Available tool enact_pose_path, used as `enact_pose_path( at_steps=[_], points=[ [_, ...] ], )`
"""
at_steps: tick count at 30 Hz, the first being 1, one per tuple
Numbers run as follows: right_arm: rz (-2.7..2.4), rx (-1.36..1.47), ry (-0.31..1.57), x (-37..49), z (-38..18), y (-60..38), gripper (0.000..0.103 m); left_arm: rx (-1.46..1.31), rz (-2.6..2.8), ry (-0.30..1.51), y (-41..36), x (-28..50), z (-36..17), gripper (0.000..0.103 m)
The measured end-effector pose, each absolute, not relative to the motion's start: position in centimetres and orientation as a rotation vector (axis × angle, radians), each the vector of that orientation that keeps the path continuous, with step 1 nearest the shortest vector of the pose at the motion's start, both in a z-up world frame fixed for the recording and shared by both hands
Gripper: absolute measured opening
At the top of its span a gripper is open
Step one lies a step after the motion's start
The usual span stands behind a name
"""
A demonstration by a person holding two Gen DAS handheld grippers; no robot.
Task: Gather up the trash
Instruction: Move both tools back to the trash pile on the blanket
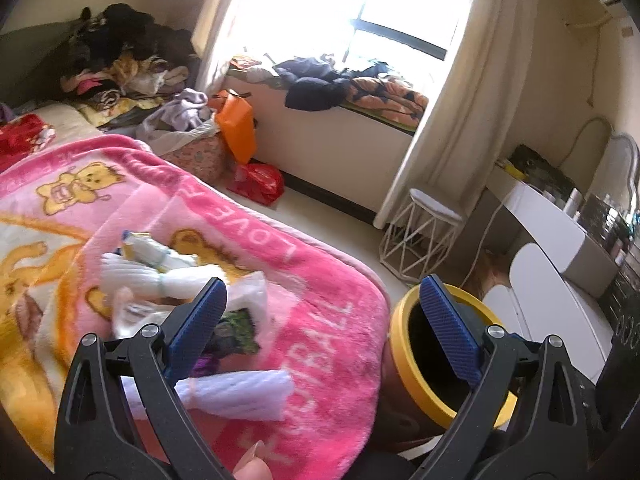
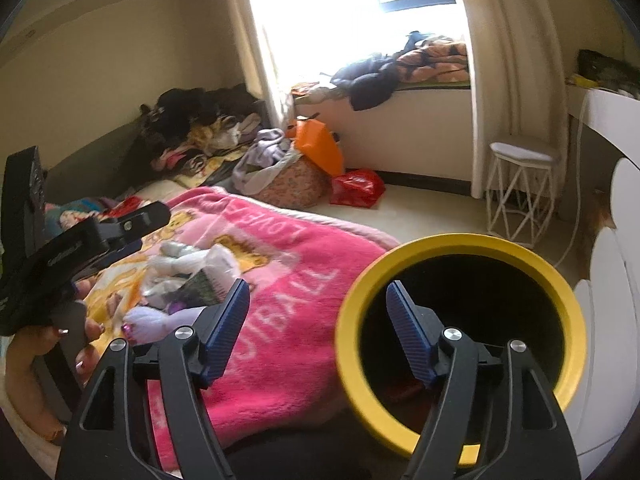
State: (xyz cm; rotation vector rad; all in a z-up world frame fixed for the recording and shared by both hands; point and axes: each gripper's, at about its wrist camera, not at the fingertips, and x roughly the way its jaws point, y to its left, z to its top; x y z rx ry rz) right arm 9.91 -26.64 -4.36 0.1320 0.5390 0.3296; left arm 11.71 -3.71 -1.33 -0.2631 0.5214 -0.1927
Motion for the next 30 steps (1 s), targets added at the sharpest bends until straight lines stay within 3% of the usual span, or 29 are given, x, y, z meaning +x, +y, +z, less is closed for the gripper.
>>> enact_pose_path(
  at_steps=[9, 30],
  points=[
    [0.475, 0.030, 0.543, 10.4, -3.9, -21.5, 0.077, -0.300, -0.110, 0.507, 0.7, 11.6, -1.2, 0.089],
    [0.691, -0.217, 0.647, 14.1, -7.0, -11.5, 0.082, -0.412, 0.046, 0.592, 10.3, 13.3, -4.9, 0.089]
  ],
)
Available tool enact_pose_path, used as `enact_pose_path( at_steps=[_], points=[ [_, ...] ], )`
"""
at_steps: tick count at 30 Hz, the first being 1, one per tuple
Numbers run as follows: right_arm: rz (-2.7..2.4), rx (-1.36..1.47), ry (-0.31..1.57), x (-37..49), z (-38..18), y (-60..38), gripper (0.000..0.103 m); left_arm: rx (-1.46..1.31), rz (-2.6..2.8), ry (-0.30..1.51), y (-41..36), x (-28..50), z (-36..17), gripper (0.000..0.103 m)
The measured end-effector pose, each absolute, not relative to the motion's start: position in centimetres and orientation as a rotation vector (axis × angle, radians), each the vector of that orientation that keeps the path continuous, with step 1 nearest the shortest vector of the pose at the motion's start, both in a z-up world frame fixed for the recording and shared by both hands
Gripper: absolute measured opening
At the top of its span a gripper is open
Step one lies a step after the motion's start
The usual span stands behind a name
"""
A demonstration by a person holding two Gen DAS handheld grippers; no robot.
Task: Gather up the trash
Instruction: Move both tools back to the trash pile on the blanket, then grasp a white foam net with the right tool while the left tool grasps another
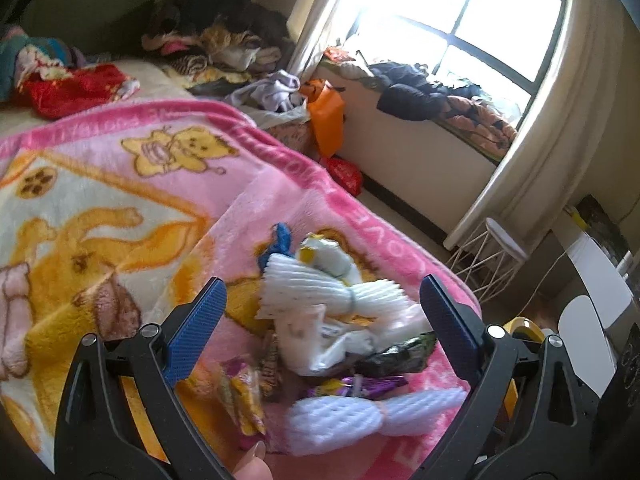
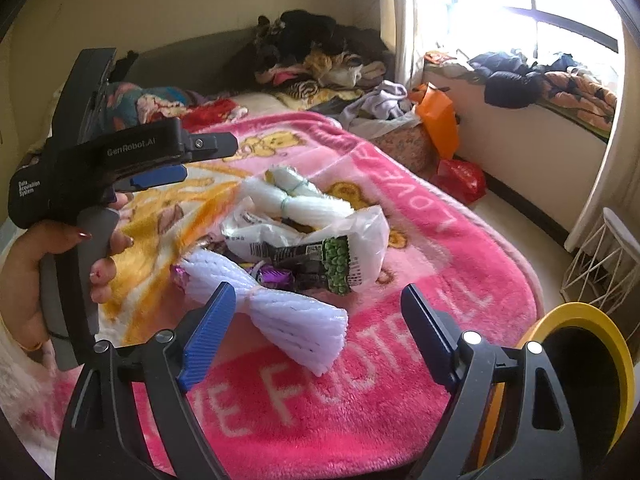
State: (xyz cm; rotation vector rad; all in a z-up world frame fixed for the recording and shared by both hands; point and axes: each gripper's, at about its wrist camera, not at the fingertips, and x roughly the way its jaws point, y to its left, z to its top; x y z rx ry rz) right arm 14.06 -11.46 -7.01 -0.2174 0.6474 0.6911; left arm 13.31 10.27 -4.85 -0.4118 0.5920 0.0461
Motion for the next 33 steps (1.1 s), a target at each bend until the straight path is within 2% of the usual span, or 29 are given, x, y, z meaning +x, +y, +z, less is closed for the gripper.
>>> enact_pose_path(
  at_steps=[10, 14, 15, 16, 18, 20, 21, 24, 27, 33],
  points=[
    [0.759, -0.277, 0.732, 16.1, -9.8, -8.7, 0.082, -0.522, -0.012, 0.689, 12.8, 17.2, -7.8, 0.089],
    [0.785, -0.312, 0.775, 16.7, -11.1, -7.7, 0.081, -0.569, -0.037, 0.728, 13.3, 18.4, -9.1, 0.075],
    [0.797, -0.317, 0.783, 16.6, -11.3, -7.6, 0.072, -0.572, -0.046, 0.734, 13.2, 18.5, -9.3, 0.067],
    [0.806, -0.320, 0.791, 16.6, -11.5, -7.5, 0.057, -0.573, -0.050, 0.736, 13.2, 18.6, -9.3, 0.063],
    [0.821, -0.334, 0.806, 16.3, -11.9, -7.4, 0.046, -0.574, -0.066, 0.741, 12.9, 18.5, -9.5, 0.047],
    [0.846, -0.313, 0.811, 15.9, -11.9, -7.9, 0.036, -0.565, -0.072, 0.741, 12.7, 18.3, -9.4, 0.036],
    [0.856, -0.291, 0.814, 15.7, -11.8, -8.2, 0.026, -0.564, -0.074, 0.736, 12.6, 18.1, -9.4, 0.030],
    [0.855, -0.238, 0.814, 15.2, -11.6, -9.3, 0.022, -0.551, -0.079, 0.726, 12.2, 17.6, -9.1, 0.015],
    [0.855, -0.203, 0.806, 14.5, -11.2, -10.2, 0.014, -0.547, -0.099, 0.709, 11.8, 17.0, -8.7, 0.007],
    [0.874, -0.155, 0.765, 12.1, -9.7, -11.6, 0.014, -0.504, -0.138, 0.629, 10.0, 15.4, -5.8, 0.004]
  ],
)
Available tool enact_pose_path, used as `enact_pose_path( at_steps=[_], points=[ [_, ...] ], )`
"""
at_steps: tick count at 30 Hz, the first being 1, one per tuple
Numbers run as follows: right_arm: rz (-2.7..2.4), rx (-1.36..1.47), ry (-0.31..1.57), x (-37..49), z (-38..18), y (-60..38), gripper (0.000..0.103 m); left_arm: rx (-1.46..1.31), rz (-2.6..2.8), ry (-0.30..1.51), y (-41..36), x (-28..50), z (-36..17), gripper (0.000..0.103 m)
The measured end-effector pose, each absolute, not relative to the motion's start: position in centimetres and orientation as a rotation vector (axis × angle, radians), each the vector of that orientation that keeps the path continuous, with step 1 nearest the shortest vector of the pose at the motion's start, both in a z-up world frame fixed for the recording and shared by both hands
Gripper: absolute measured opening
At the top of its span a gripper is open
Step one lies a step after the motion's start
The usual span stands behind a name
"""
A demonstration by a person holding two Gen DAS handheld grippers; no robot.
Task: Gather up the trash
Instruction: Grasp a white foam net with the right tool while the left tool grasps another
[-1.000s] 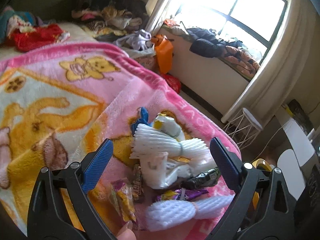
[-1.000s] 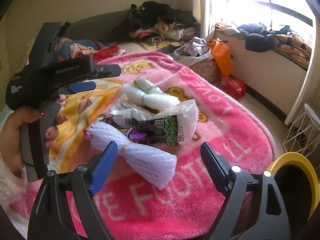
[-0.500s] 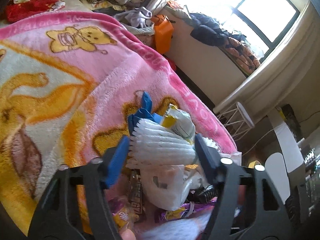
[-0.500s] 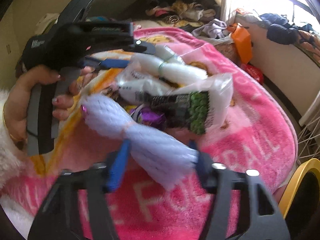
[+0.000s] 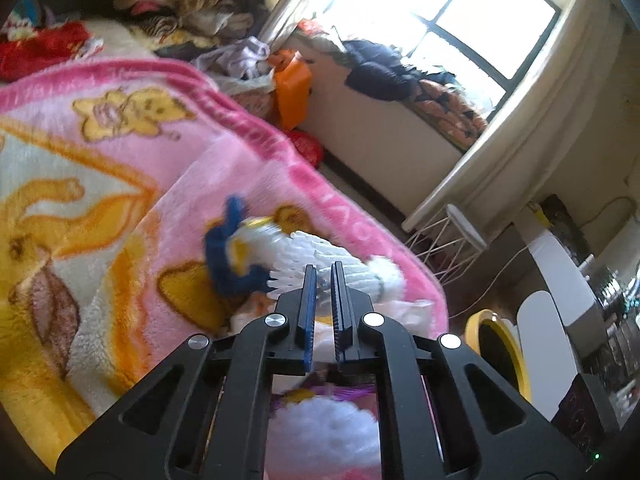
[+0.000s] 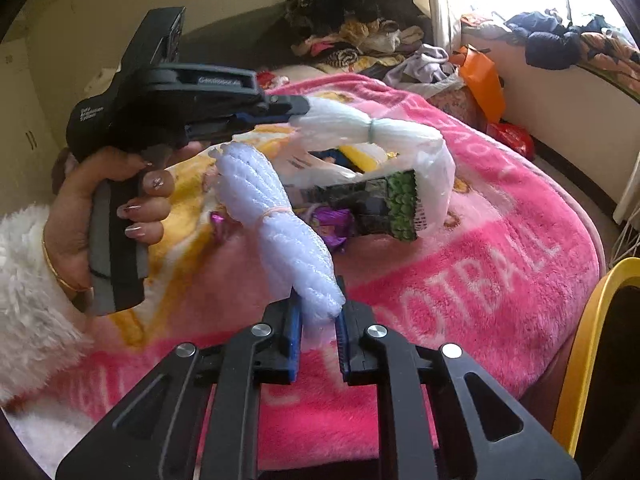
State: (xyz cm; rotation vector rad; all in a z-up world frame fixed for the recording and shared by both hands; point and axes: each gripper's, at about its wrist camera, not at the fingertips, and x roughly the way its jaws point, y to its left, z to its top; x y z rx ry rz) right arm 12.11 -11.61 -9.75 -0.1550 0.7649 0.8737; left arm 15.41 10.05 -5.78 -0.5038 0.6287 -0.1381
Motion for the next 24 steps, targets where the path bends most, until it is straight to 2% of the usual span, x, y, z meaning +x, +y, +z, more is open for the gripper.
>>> enact_pose_path(
  at_steps=[11, 24],
  points=[
    [0.849, -0.127, 0.689, 8.7, -7.6, -13.5, 0.014, -0.484, -0.168, 0.515, 8.6, 13.0, -1.3, 0.004],
    [0.681, -0.055, 0.653, 9.3, -5.8, -17.4, 0.014, -0.465, -0.221, 0.445, 6.7, 11.2, 1.8, 0.004]
  ],
)
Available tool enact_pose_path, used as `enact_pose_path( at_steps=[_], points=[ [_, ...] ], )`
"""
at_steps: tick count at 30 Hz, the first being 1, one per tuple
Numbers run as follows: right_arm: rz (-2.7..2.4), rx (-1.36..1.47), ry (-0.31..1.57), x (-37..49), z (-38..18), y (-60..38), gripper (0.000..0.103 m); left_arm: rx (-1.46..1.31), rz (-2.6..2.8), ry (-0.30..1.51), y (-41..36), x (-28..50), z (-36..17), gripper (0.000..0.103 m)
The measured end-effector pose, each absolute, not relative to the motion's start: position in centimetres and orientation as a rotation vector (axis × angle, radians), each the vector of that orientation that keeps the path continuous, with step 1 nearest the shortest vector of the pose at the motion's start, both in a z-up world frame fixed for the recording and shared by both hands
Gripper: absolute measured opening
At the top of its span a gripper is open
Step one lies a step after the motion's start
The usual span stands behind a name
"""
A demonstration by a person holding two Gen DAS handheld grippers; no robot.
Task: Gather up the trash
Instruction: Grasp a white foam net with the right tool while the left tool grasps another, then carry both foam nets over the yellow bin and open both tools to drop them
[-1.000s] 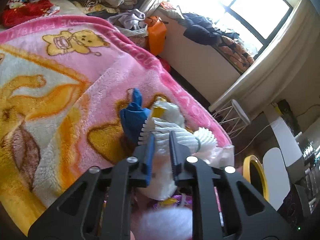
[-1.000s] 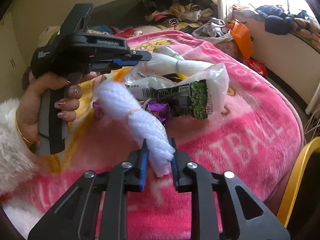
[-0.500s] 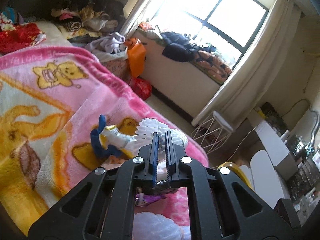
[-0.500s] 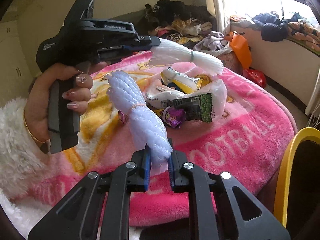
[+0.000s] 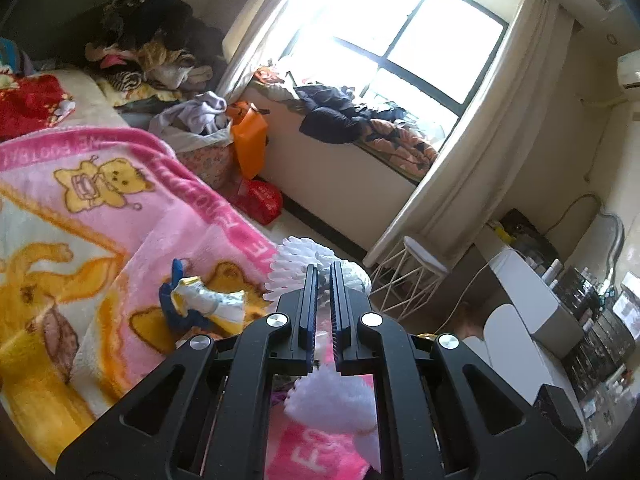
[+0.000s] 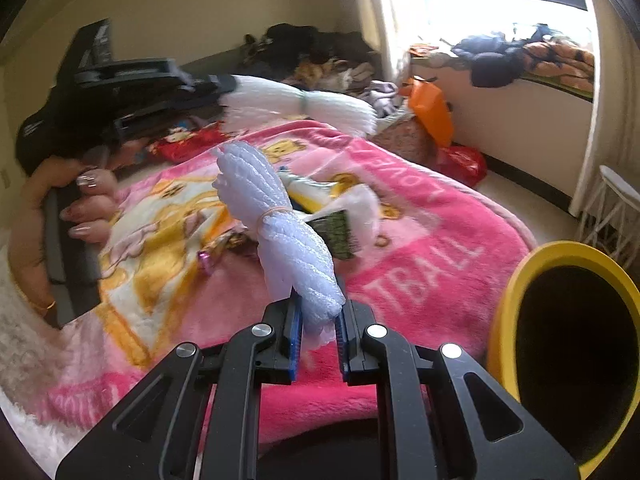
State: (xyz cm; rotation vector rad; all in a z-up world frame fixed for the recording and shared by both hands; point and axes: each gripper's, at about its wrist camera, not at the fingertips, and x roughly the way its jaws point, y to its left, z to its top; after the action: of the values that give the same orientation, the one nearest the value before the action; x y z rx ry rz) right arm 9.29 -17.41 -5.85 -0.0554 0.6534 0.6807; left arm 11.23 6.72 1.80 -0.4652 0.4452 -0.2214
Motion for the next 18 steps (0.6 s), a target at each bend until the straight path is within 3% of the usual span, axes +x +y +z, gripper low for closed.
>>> enact_pose_path(
  at_steps=[18],
  points=[
    [0.408, 0.136, 0.636, 10.9, -5.3, -26.1, 0.014, -0.418, -0.305, 0.417, 2.4, 10.2, 3.8, 0.003]
  ],
)
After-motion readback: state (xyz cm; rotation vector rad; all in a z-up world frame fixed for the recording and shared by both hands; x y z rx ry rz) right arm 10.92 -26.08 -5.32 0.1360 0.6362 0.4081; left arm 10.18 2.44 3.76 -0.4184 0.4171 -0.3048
